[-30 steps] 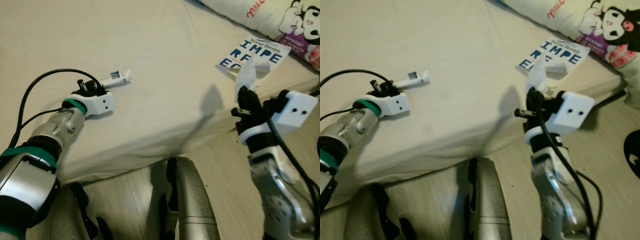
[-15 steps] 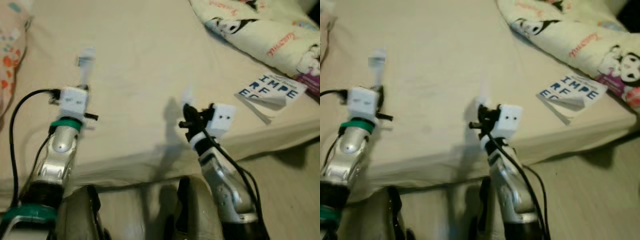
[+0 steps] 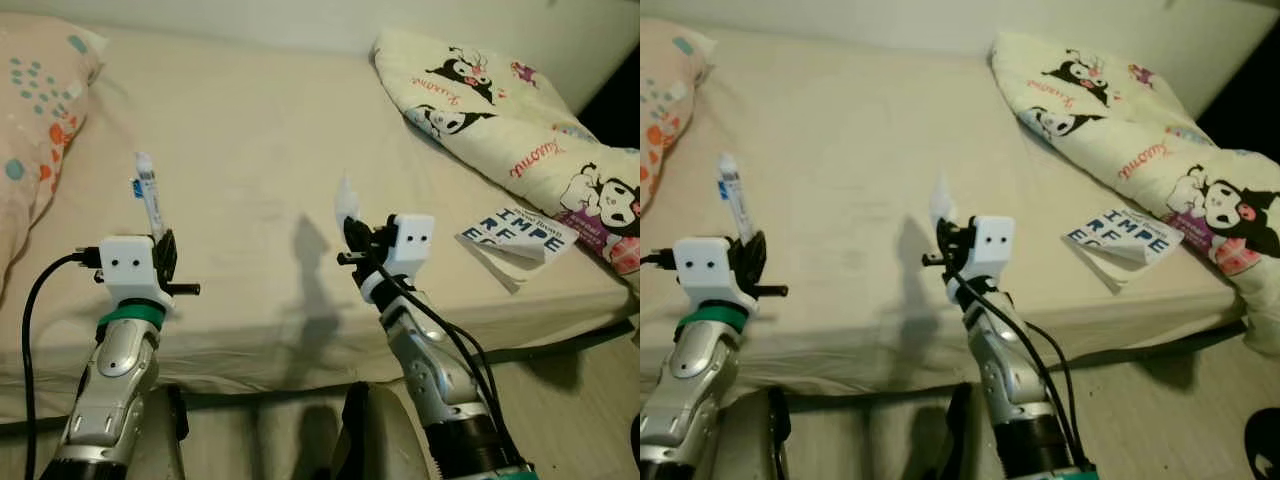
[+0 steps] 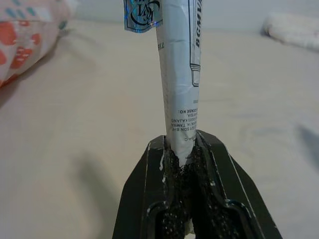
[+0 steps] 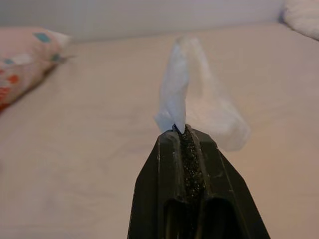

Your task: Clean up the room

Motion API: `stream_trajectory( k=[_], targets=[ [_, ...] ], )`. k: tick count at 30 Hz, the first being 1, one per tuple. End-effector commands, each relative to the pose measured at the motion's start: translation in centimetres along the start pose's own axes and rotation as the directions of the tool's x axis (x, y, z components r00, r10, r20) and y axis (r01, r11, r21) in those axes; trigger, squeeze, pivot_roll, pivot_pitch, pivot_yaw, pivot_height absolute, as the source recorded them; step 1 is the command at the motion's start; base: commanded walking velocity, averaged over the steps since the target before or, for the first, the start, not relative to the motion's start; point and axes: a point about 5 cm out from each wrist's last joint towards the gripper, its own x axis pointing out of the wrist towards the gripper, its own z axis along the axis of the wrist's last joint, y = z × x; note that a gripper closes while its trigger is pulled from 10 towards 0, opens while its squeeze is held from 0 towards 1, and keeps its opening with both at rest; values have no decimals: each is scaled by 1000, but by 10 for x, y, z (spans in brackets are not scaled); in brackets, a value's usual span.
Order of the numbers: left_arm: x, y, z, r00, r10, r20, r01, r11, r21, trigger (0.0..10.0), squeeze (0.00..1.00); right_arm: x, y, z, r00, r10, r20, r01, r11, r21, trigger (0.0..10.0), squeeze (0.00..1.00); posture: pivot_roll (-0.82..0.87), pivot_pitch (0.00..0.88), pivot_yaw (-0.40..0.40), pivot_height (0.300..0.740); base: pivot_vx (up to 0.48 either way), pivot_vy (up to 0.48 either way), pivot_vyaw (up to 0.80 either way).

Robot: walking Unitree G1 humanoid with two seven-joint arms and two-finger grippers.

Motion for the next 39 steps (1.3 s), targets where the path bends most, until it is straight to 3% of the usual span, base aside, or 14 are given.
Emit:
stream_trajectory(
  k=[1,8,15,39],
  targets=[
    [-2,-2,2,1000,-20,-7,20,999,27,10000,0,-5,-13,-9,998,-56,-24,55,998,-16,10000,0,198,0,-119,480,0,0,0],
    [-4,-6,-9,992,-96,-80,98,995,27,10000,0,-14,-23,-21,994,-103,-23,102,994,-26,10000,0,179,0,-87,505,0,0,0],
    [6,-5,-1,996,-65,-58,71,991,113,10000,0,-15,-24,-35,989,-139,-39,138,990,-40,10000,0,180,0,-64,535,0,0,0],
    [18,-12,2,996,-70,-46,76,986,149,10000,0,-12,-28,-38,985,-173,-11,172,984,-55,10000,0,164,0,-39,630,0,0,0]
  ],
)
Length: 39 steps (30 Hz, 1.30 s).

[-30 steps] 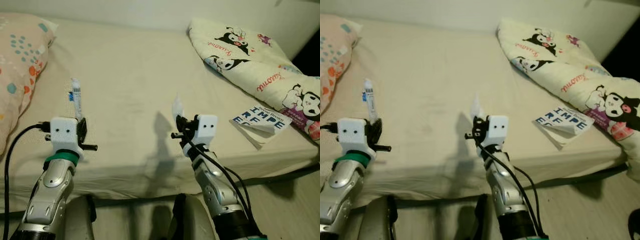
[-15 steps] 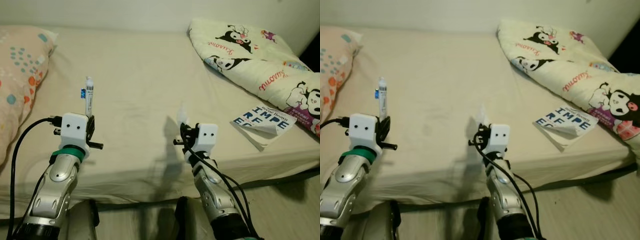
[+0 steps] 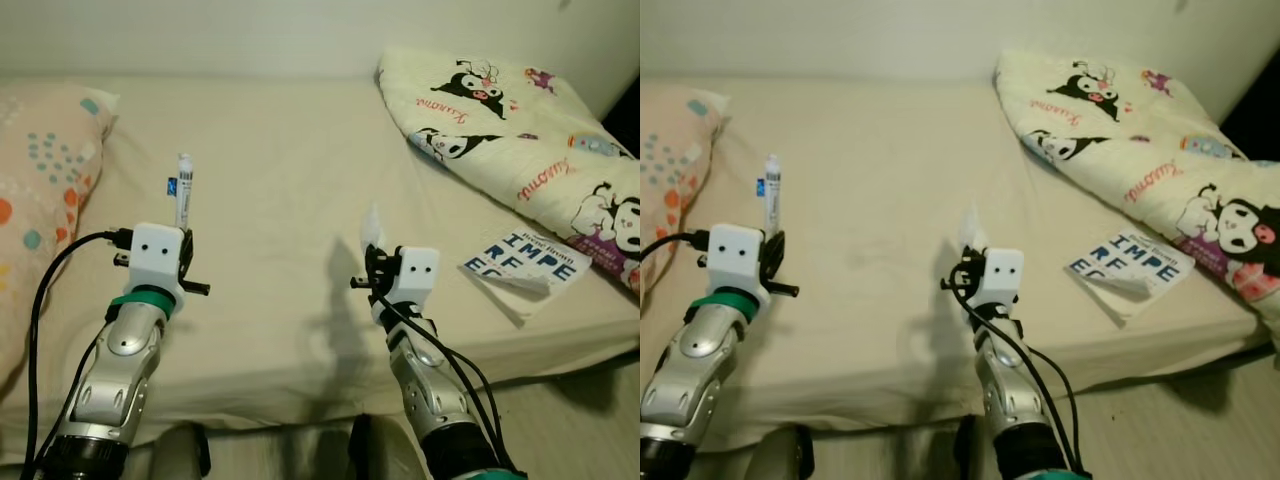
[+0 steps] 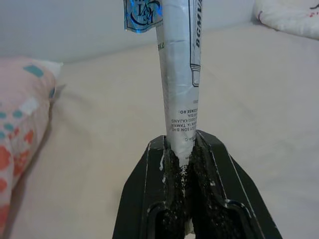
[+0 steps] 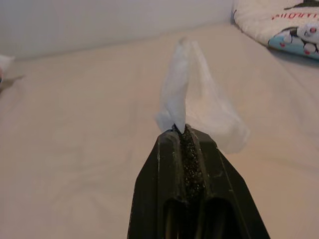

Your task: Clean up the room

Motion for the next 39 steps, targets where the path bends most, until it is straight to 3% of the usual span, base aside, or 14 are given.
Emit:
stream_trajectory(
  k=[1,23,31,39],
  targets=[
    [1,-3,-3,1000,-9,-8,9,1000,10,10000,0,0,-1,-2,1000,-7,1,7,1000,-7,10000,0,164,0,-39,635,0,0,0],
    [-1,-9,-17,999,-1,-42,1,1000,16,10000,0,-2,-10,-13,998,-47,-32,46,999,-28,10000,0,161,0,-32,735,0,0,0],
    [-2,-9,-20,999,8,-49,-8,1000,14,10000,0,-3,-13,-18,997,-61,-55,60,998,-26,10000,0,162,0,-33,740,0,0,0],
    [-3,-11,-23,999,12,-52,-11,1000,10,10000,0,-3,-11,-20,997,-59,-53,59,998,-15,10000,0,165,0,-35,740,-337,0,0]
  ],
)
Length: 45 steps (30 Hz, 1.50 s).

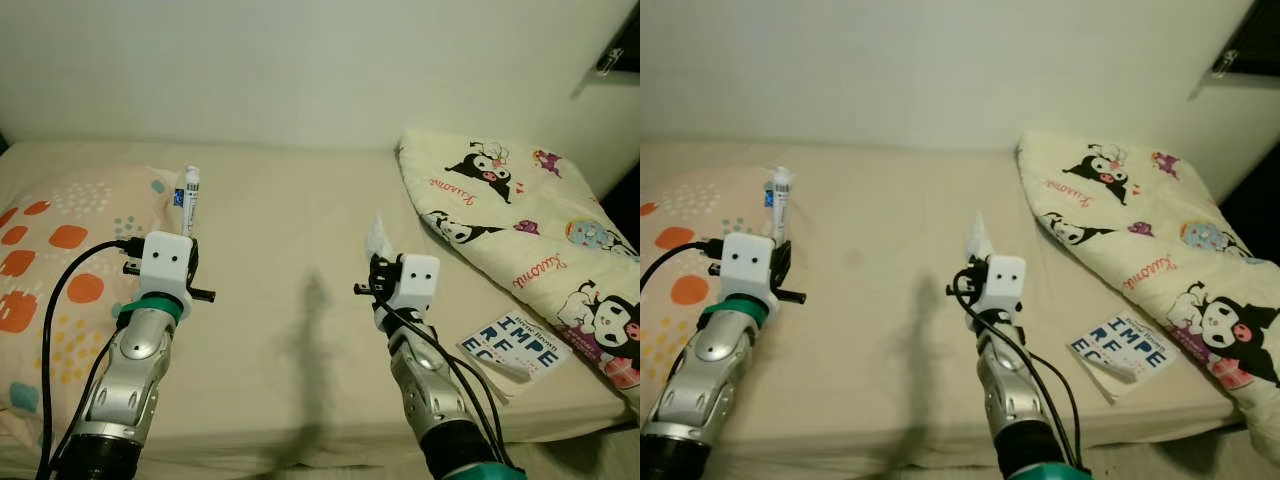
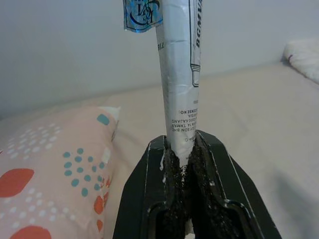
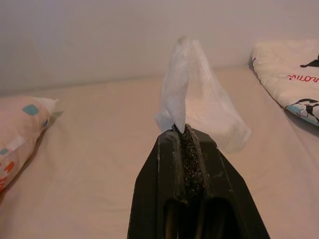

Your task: Clean up the room

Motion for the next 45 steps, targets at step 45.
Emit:
stream_trajectory(
  k=[45],
  targets=[
    [1,-11,-12,999,-29,-46,29,1000,0,10000,0,-4,-8,-10,1000,-8,-21,8,1000,-13,10000,0,146,0,-32,740,-324,0,0]
  ],
)
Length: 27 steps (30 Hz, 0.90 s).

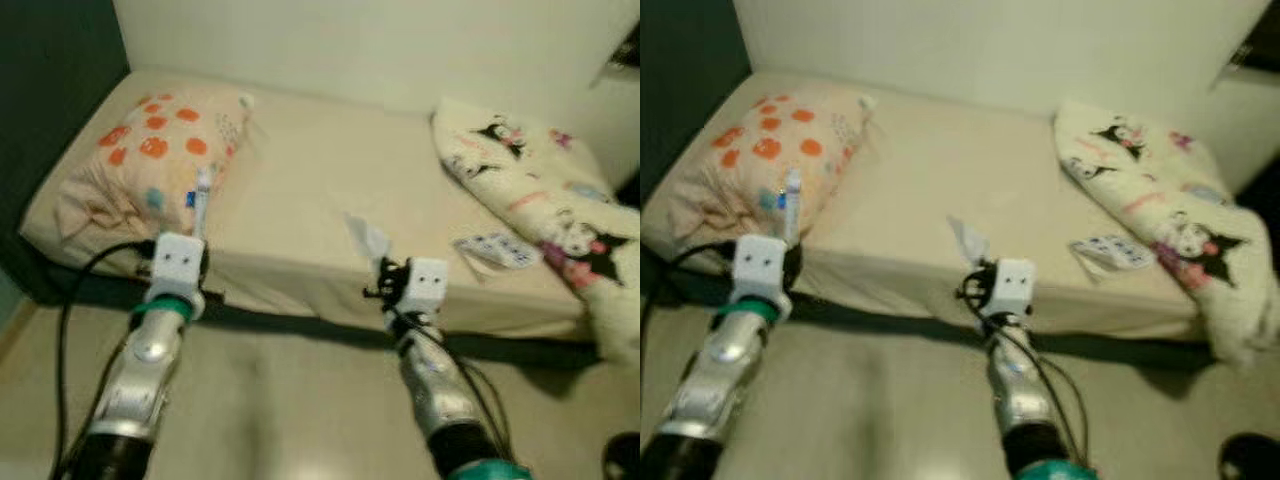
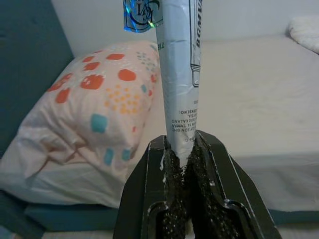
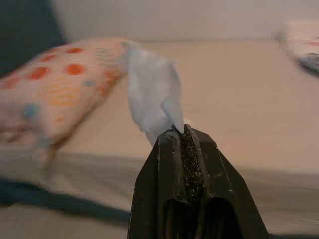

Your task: Clean up the room

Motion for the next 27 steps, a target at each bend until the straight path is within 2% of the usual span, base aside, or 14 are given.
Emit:
stream_trajectory(
  k=[1,5,10,15,17,19,20,21,24,27],
  targets=[
    [-1,-5,-6,999,-16,-28,16,1000,4,10000,0,-2,-5,-3,1000,2,-14,-2,1000,-30,10000,0,146,0,-32,740,0,0,0],
    [-1,-5,-7,999,-15,-38,15,1000,7,10000,0,-3,-3,-4,999,29,-19,-30,995,-92,10000,0,146,0,-32,740,0,0,397],
    [0,-8,-8,999,-17,-42,17,1000,7,10000,0,-2,-2,-4,999,28,-26,-30,995,-98,10000,0,143,0,-32,740,0,0,799],
    [-4,-20,-17,995,-55,-79,56,998,8,10000,0,-5,-5,-11,998,32,-60,-38,994,-107,10000,0,142,0,-35,740,0,0,794],
    [-10,-32,-30,987,-108,-121,110,994,10,10000,0,-12,-12,-27,992,15,-128,-31,991,-129,10000,0,142,0,-37,740,0,0,794],
    [-10,-32,-30,987,-108,-121,110,994,10,10000,0,-12,-12,-27,992,15,-128,-31,991,-129,10000,0,142,0,-37,740,0,0,794],
    [-19,-43,-50,971,-152,-187,160,987,28,10000,0,-25,-25,-47,975,-29,-221,-4,989,-148,10000,0,142,0,-37,740,0,0,794],
    [-19,-43,-50,971,-152,-187,160,987,28,10000,0,-25,-25,-47,975,-29,-221,-4,989,-148,10000,0,142,0,-37,740,0,0,794],
    [-37,-49,-86,934,-174,-313,197,980,42,10000,0,-48,-44,-73,938,-85,-337,18,980,-197,10000,0,138,0,-43,740,0,0,794],
    [-49,-51,-103,909,-178,-377,209,977,43,10000,0,-59,-45,-82,927,-73,-367,-7,977,-212,10000,0,130,0,-46,740,0,0,794]
  ],
)
